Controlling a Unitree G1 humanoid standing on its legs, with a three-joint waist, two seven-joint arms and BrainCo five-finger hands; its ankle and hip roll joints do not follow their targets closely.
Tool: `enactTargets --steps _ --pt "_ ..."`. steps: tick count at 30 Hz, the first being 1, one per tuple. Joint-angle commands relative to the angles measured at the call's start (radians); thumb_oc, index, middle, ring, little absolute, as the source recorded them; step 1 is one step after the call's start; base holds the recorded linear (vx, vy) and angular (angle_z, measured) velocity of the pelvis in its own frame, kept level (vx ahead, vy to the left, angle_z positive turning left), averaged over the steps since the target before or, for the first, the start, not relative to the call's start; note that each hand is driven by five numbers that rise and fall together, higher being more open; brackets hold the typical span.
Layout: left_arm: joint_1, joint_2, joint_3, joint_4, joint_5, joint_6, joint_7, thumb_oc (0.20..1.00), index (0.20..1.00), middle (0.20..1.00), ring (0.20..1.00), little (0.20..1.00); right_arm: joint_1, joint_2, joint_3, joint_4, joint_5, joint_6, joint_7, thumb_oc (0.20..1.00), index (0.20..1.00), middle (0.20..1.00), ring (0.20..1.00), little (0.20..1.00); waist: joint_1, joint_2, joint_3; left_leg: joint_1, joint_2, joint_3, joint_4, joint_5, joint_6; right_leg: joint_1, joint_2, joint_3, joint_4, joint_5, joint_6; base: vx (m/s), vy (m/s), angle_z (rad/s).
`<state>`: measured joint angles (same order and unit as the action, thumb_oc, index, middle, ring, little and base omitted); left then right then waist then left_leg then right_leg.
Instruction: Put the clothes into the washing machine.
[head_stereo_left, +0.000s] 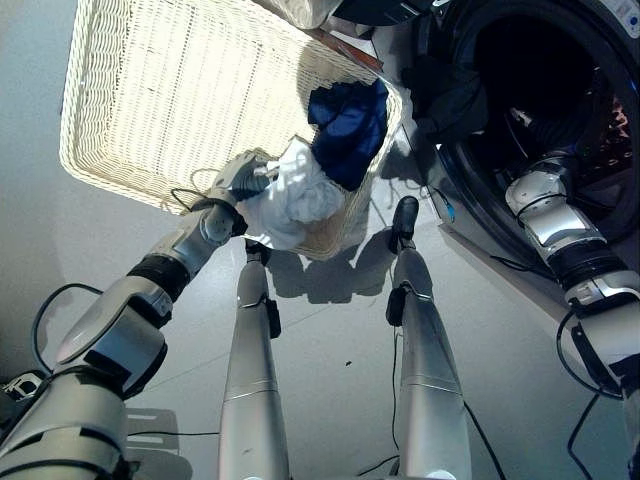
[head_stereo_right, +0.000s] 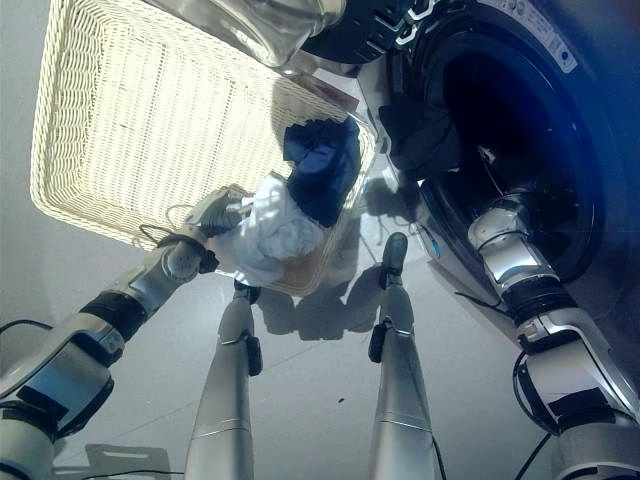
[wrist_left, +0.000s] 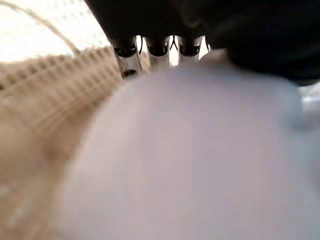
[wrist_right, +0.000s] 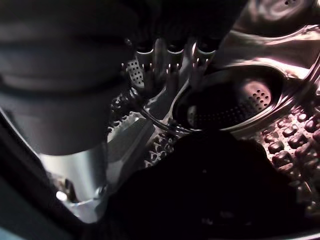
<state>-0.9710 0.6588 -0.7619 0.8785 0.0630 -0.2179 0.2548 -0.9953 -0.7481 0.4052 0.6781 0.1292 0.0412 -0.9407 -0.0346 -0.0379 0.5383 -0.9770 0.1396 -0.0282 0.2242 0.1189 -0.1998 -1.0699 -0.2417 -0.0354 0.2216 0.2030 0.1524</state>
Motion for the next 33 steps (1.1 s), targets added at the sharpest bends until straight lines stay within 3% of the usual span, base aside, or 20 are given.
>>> enactTargets --steps 1,4,8,10,15,20,31,32,33 --pt "0.096 -0.045 0.035 -0.018 -0.034 -0.028 0.007 0.200 0.200 0.200 0.200 0.200 0.030 -0.040 -0.014 -0.063 0.022 -0.055 -0.004 1.000 1.000 1.000 1.000 1.000 0.003 0.049 -0.018 -0.029 -0.073 0.029 0.018 -0.034 0.089 -0.008 0.082 -0.064 0.037 -0.008 0.042 0.00 0.000 0.00" --pt "0.101 -0.048 0.048 -0.027 -0.046 -0.036 0.009 0.200 0.200 0.200 0.200 0.200 0.039 -0.033 -0.025 -0.076 0.040 -0.073 -0.002 1.000 1.000 1.000 1.000 1.000 0.004 0.049 -0.018 -0.028 -0.072 0.029 0.017 -0.034 0.089 -0.008 0.082 -0.064 0.037 -0.009 0.042 0.00 0.000 0.00" --pt "0.135 -0.060 0.133 -0.085 -0.221 -0.100 0.004 0.200 0.200 0.200 0.200 0.200 0.085 -0.002 -0.083 -0.143 0.140 -0.147 0.044 1.000 1.000 1.000 1.000 1.000 0.007 0.047 -0.018 -0.023 -0.072 0.029 0.017 -0.033 0.087 -0.004 0.082 -0.066 0.042 -0.013 0.040 0.00 0.000 0.00" --pt "0.169 -0.073 0.198 -0.132 -0.356 -0.177 -0.016 0.200 0.200 0.200 0.200 0.200 0.124 0.020 -0.121 -0.188 0.202 -0.203 0.100 1.000 1.000 1.000 1.000 1.000 0.009 0.047 -0.018 -0.020 -0.071 0.027 0.014 -0.032 0.087 -0.001 0.082 -0.067 0.044 -0.015 0.040 0.00 0.000 0.00" --pt "0.235 -0.120 0.329 -0.263 -0.520 -0.277 -0.079 0.200 0.200 0.200 0.200 0.200 0.230 0.104 -0.206 -0.339 0.243 -0.285 0.269 1.000 1.000 1.000 1.000 1.000 0.012 0.043 -0.018 -0.014 -0.073 0.022 0.005 -0.027 0.087 0.001 0.081 -0.067 0.048 -0.019 0.041 0.00 0.000 0.00" --pt "0.292 -0.172 0.422 -0.381 -0.627 -0.340 -0.162 0.200 0.200 0.200 0.200 0.200 0.319 0.190 -0.262 -0.485 0.238 -0.314 0.390 1.000 1.000 1.000 1.000 1.000 0.014 0.039 -0.018 0.001 -0.075 0.022 -0.008 -0.022 0.088 0.013 0.076 -0.071 0.049 -0.020 0.041 0.00 0.000 0.00" --pt "0.321 -0.218 0.472 -0.462 -0.725 -0.360 -0.231 0.200 0.200 0.200 0.200 0.200 0.355 0.227 -0.278 -0.562 0.204 -0.301 0.433 1.000 1.000 1.000 1.000 1.000 0.012 0.037 -0.018 0.011 -0.074 0.024 -0.015 -0.017 0.088 0.026 0.072 -0.070 0.044 -0.020 0.041 0.00 0.000 0.00" --pt "0.321 -0.220 0.475 -0.466 -0.696 -0.356 -0.218 0.200 0.200 0.200 0.200 0.200 0.356 0.229 -0.278 -0.564 0.197 -0.301 0.439 1.000 1.000 1.000 1.000 1.000 0.013 0.037 -0.018 0.012 -0.074 0.023 -0.016 -0.017 0.088 0.028 0.070 -0.071 0.042 -0.019 0.042 0.00 0.000 0.00" --pt "0.314 -0.203 0.462 -0.467 -0.550 -0.314 -0.130 0.200 0.200 0.200 0.200 0.200 0.362 0.228 -0.275 -0.580 0.176 -0.291 0.441 1.000 1.000 1.000 1.000 1.000 0.013 0.037 -0.018 0.012 -0.074 0.022 -0.016 -0.014 0.088 0.029 0.068 -0.073 0.041 -0.017 0.043 0.00 0.000 0.00"
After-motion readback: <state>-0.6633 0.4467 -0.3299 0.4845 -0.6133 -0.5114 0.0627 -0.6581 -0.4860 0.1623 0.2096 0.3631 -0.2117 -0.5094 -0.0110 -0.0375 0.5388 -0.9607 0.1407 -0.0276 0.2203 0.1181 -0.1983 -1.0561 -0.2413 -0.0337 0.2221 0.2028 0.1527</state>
